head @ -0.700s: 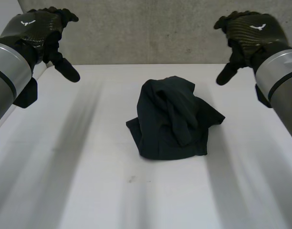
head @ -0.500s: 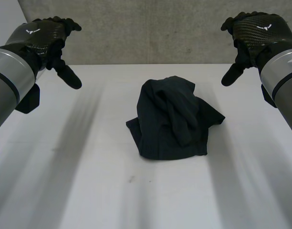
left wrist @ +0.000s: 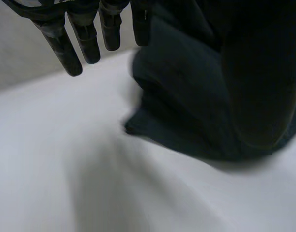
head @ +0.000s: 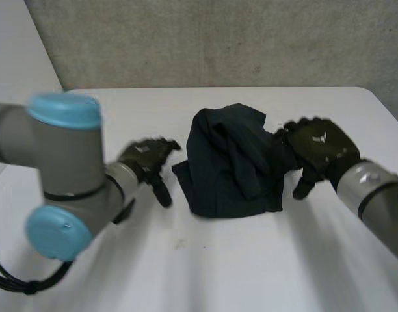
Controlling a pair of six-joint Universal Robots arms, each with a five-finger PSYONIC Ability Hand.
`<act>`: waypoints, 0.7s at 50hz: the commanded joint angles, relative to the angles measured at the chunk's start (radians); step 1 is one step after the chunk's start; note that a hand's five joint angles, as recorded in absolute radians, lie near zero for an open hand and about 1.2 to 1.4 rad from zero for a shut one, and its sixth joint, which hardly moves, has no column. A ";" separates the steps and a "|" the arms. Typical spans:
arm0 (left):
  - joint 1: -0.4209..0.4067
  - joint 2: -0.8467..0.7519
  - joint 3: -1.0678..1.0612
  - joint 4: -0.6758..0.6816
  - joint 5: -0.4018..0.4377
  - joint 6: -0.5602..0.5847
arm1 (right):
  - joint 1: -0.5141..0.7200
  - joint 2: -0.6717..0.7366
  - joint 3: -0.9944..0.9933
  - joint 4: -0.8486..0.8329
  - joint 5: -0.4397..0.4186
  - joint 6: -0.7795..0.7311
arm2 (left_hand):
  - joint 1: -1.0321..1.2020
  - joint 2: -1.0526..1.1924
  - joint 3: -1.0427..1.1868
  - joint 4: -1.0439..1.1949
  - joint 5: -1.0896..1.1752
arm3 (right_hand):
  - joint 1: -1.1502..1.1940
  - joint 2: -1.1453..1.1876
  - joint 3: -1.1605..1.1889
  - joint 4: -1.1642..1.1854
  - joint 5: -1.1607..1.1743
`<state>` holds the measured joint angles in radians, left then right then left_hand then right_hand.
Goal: Fold the shorts.
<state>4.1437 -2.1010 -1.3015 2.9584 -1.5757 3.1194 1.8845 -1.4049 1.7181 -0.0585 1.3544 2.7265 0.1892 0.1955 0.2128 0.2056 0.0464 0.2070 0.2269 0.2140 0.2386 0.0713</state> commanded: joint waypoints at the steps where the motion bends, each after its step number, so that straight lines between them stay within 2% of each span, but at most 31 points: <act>1: -0.014 -0.163 0.108 0.021 0.126 -0.174 | -0.039 0.000 0.158 -0.155 -0.003 -0.005 | 0.051 0.044 0.027 0.034 0.019 | -0.032 -0.052 -0.040 -0.064 -0.071; 9: -0.051 -0.298 0.283 0.024 0.097 -0.243 | -0.058 0.001 0.187 -0.165 0.000 0.004 | 0.089 0.082 0.065 0.072 0.057 | -0.032 -0.052 -0.040 -0.064 -0.071; 15: -0.059 -0.347 0.343 0.054 0.080 -0.280 | -0.051 0.001 0.198 -0.172 0.003 -0.002 | 0.300 0.294 0.276 0.284 0.268 | -0.032 -0.052 -0.040 -0.064 -0.071; 19: -0.071 -0.366 0.344 0.093 0.075 -0.275 | -0.048 0.001 0.202 -0.172 0.002 -0.004 | 0.582 0.575 0.558 0.565 0.550 | -0.032 -0.052 -0.040 -0.064 -0.071; 23: -0.077 -0.383 0.347 0.103 0.069 -0.271 | -0.048 0.009 0.204 -0.173 0.002 -0.005 | 1.039 1.032 1.015 1.022 1.007 | -0.032 -0.052 -0.040 -0.064 -0.071; 24: -0.074 -0.383 0.349 0.105 0.054 -0.274 | -0.048 0.010 0.204 -0.173 0.002 -0.005 | 1.205 1.199 1.182 1.189 1.174 | -0.032 -0.052 -0.040 -0.064 -0.071; 27: -0.069 -0.370 0.349 0.105 0.005 -0.269 | -0.048 0.014 0.204 -0.173 0.002 -0.005 | 1.207 1.201 1.183 1.191 1.175 | -0.032 -0.052 -0.040 -0.064 -0.071; 30: -0.062 -0.340 0.338 0.105 -0.079 -0.248 | -0.047 0.014 0.204 -0.173 0.002 -0.007 | 1.207 1.201 1.183 1.191 1.175 | -0.032 -0.052 -0.040 -0.064 -0.071; 31: -0.047 -0.302 0.328 0.106 -0.121 -0.230 | -0.047 0.014 0.204 -0.173 0.002 -0.007 | 1.207 1.201 1.183 1.191 1.175 | -0.032 -0.052 -0.040 -0.064 -0.071; 34: -0.005 -0.223 0.300 0.111 -0.176 -0.202 | -0.047 0.014 0.206 -0.173 0.002 -0.005 | 1.207 1.201 1.183 1.191 1.175 | -0.032 -0.052 -0.040 -0.064 -0.071; 35: 0.033 -0.162 0.271 0.122 -0.207 -0.191 | -0.047 0.014 0.206 -0.173 0.002 -0.005 | 1.207 1.201 1.183 1.191 1.175 | -0.032 -0.052 -0.040 -0.064 -0.071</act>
<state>4.0857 -2.4375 -0.9635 3.0663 -1.6312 2.8712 1.8369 -1.3919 1.9224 -0.2316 1.3563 2.7206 1.0561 1.1591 1.1815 1.2009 0.9505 0.2070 0.2268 0.2140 0.2386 0.0713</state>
